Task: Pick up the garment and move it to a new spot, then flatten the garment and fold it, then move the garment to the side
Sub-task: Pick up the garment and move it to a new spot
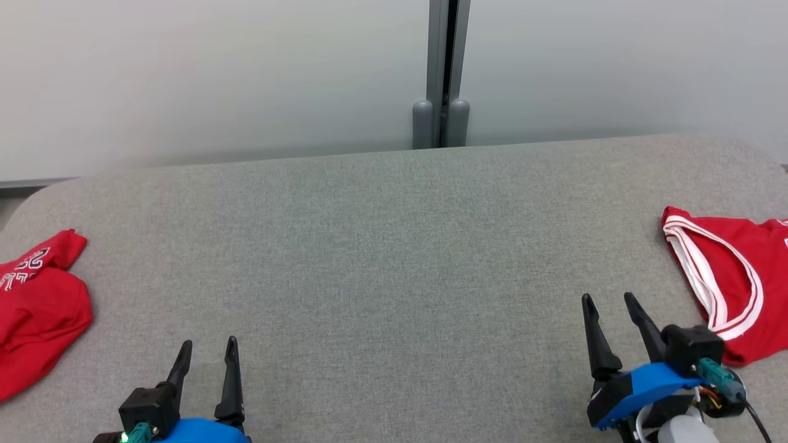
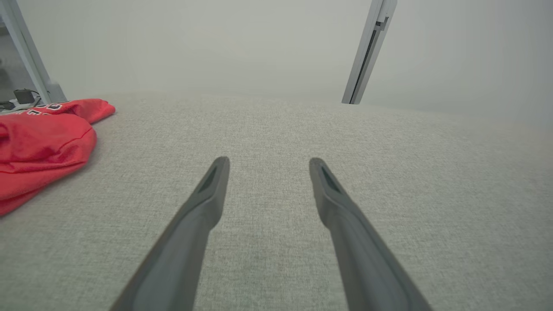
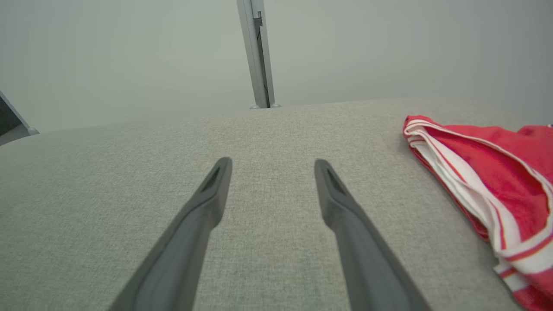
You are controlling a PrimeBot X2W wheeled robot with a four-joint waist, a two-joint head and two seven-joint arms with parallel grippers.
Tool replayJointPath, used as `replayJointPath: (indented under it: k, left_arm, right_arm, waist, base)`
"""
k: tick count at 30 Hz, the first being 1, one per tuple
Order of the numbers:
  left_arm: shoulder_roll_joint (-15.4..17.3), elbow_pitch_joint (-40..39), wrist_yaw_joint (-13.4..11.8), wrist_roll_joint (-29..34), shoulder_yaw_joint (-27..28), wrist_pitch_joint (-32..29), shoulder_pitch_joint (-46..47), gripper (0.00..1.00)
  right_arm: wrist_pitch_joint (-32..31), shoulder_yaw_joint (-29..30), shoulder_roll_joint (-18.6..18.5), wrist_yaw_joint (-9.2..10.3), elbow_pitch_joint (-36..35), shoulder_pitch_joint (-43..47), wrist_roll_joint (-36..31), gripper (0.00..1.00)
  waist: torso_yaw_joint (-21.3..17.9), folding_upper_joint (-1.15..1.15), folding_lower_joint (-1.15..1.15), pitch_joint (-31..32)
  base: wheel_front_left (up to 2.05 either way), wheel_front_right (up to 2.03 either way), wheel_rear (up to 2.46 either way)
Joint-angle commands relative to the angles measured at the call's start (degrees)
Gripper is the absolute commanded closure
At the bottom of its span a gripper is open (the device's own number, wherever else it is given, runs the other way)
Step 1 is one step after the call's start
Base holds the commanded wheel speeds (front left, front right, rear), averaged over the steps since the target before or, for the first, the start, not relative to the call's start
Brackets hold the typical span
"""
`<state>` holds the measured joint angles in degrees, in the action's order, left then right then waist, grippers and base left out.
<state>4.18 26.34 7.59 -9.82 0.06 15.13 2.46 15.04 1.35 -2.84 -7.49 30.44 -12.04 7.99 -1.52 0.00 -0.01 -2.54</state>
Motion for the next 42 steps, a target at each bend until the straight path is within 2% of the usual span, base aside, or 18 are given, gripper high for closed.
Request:
replayJointPath:
  k: [1, 17, 23, 28, 37, 42]
  left_arm:
    - [-0.2, 0.1, -0.2, 0.4, 0.4, 0.0, -0.4, 0.00]
    - [-1.2, 0.7, -0.2, -0.6, 0.3, 0.0, -2.2, 0.00]
    - [-1.2, 0.7, -0.2, -0.8, 0.2, 0.0, -1.7, 0.00]
    - [-1.2, 1.4, -0.2, -0.7, 1.8, 0.0, -1.3, 0.00]
    - [-1.2, 2.6, -0.2, 0.0, 6.0, 0.0, 0.2, 0.00]
    - [-1.2, 3.1, -0.2, -0.1, 9.2, 0.0, 0.2, 0.00]
  right_arm:
    - [0.2, -0.2, -0.2, 0.00, -0.4, 1.4, 0.2, 0.00]
    - [0.2, -1.5, -0.2, 0.00, -1.3, 4.6, 1.7, 0.00]
    - [0.2, -2.0, -0.2, 0.00, -0.9, 4.2, 1.3, 0.00]
    - [0.2, -3.5, -0.1, 0.00, -0.7, 4.0, 2.5, 0.00]
    - [0.2, -6.0, -0.1, 0.00, -0.4, 2.2, 3.0, 0.00]
    - [0.2, -8.4, -0.2, 0.00, 0.1, 0.8, 3.3, 0.00]
  waist:
    - [-0.2, 0.00, 0.01, 0.9]
    - [-0.1, 0.00, 0.01, 3.4]
    - [1.5, 0.00, 0.01, 2.7]
    - [5.7, 0.00, 0.01, 2.2]
    - [17.7, 0.00, 0.01, -0.1]
    - [22.9, 0.00, 0.01, -0.8]
  base:
    - [0.00, 0.00, 0.00]
    - [0.00, 0.00, 0.00]
    - [0.00, 0.00, 0.00]
    - [0.00, 0.00, 0.00]
    - [0.00, 0.00, 0.00]
    - [0.00, 0.00, 0.00]
